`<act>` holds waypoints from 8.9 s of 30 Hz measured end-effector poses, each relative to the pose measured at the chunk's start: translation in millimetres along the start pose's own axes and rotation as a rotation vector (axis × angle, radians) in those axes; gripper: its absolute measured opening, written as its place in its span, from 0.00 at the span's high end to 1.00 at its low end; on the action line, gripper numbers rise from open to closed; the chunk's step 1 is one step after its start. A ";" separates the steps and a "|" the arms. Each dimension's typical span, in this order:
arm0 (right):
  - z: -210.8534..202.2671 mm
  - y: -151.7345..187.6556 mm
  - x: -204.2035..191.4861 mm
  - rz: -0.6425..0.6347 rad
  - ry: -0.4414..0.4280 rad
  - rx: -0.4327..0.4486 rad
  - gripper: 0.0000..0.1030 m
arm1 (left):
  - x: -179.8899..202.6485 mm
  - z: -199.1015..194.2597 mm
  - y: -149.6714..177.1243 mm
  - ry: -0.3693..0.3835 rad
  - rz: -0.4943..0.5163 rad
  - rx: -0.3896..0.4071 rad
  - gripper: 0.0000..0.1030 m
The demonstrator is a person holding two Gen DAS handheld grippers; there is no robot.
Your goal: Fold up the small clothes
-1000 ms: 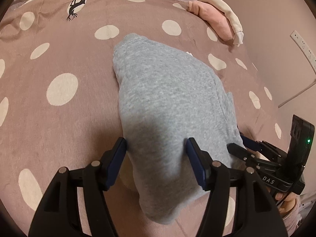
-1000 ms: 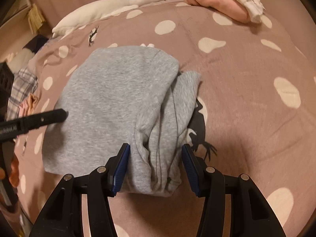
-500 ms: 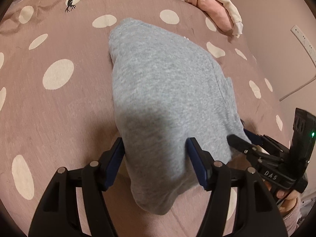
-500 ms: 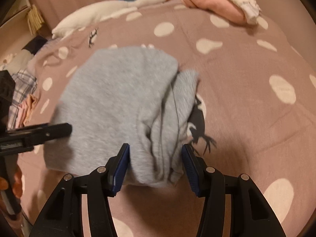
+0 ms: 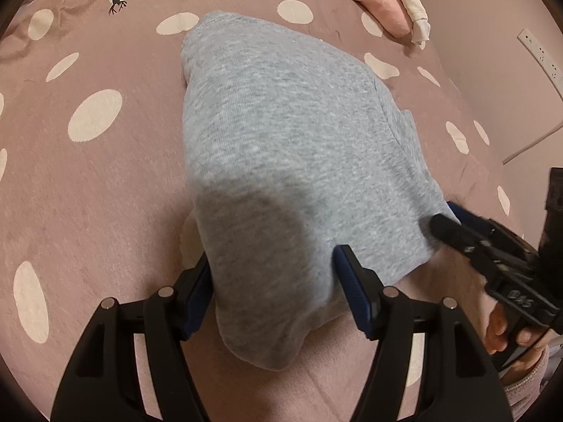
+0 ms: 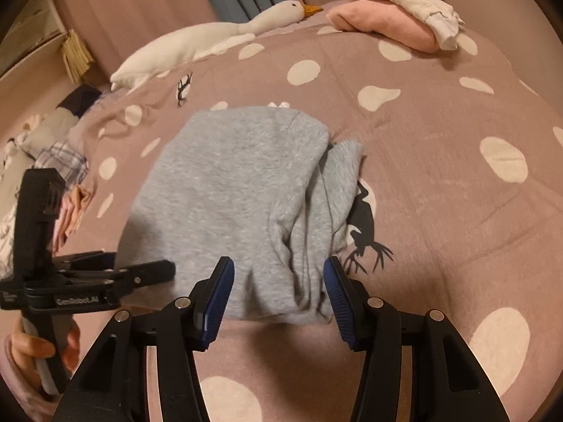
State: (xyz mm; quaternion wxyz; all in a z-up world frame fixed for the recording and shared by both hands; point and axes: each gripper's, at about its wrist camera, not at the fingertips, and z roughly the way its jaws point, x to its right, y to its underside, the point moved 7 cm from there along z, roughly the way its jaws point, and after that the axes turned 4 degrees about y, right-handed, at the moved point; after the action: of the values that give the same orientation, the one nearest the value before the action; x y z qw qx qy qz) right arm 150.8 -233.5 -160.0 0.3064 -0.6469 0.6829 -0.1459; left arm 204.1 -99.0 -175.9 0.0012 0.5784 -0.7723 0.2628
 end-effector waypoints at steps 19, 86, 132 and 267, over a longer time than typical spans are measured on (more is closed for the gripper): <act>-16.1 -1.4 -5.8 -0.073 0.049 0.090 0.49 | -8.6 -62.0 -38.0 0.092 -0.040 0.181 0.36; 29.5 -14.8 -38.1 -0.079 0.058 0.042 0.50 | 5.5 -25.8 -5.6 0.101 0.023 0.132 0.65; 14.8 -3.4 -30.8 -0.016 0.070 0.011 0.50 | -56.5 -88.3 60.0 0.115 -0.221 0.175 0.48; 54.6 -37.3 12.4 0.217 -0.281 -0.006 0.59 | -21.7 26.1 -31.3 0.308 -0.282 0.018 0.02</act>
State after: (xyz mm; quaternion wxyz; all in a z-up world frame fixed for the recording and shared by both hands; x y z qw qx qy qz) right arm 213.9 -239.4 -182.7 0.4109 -0.5845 0.6994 -0.0181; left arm 247.1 -96.4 -192.3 0.1508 0.6339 -0.6719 0.3521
